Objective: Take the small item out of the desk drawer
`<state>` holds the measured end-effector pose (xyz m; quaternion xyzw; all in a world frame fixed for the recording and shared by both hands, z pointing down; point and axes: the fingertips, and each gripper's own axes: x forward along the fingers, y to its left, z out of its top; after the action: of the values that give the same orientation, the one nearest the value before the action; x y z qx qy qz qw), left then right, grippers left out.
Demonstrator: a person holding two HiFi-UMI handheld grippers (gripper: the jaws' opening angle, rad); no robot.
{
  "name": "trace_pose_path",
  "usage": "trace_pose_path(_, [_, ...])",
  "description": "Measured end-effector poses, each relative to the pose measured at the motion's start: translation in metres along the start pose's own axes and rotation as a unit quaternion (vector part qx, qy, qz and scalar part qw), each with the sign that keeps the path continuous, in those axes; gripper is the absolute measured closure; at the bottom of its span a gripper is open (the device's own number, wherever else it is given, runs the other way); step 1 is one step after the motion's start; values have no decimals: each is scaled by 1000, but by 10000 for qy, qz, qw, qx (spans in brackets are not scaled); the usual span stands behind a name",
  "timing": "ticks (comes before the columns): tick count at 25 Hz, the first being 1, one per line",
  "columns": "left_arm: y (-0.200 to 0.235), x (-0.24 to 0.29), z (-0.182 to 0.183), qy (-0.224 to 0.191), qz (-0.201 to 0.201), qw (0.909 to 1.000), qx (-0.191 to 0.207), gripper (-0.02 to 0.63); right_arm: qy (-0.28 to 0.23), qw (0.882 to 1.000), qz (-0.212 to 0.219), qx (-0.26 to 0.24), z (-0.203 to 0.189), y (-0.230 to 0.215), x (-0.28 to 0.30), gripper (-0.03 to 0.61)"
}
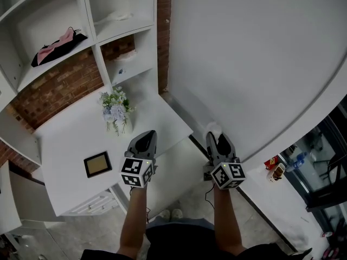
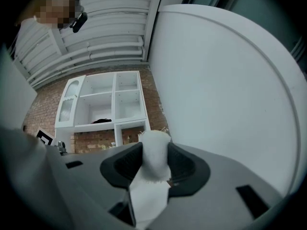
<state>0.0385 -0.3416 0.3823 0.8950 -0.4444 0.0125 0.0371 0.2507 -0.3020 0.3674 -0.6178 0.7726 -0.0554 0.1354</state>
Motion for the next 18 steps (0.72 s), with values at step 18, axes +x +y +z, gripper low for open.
trace_pose_path(18, [-6,1,-16,249,-60,9997,-26,604,223,9997,-21,91,-18,-2,-3,419])
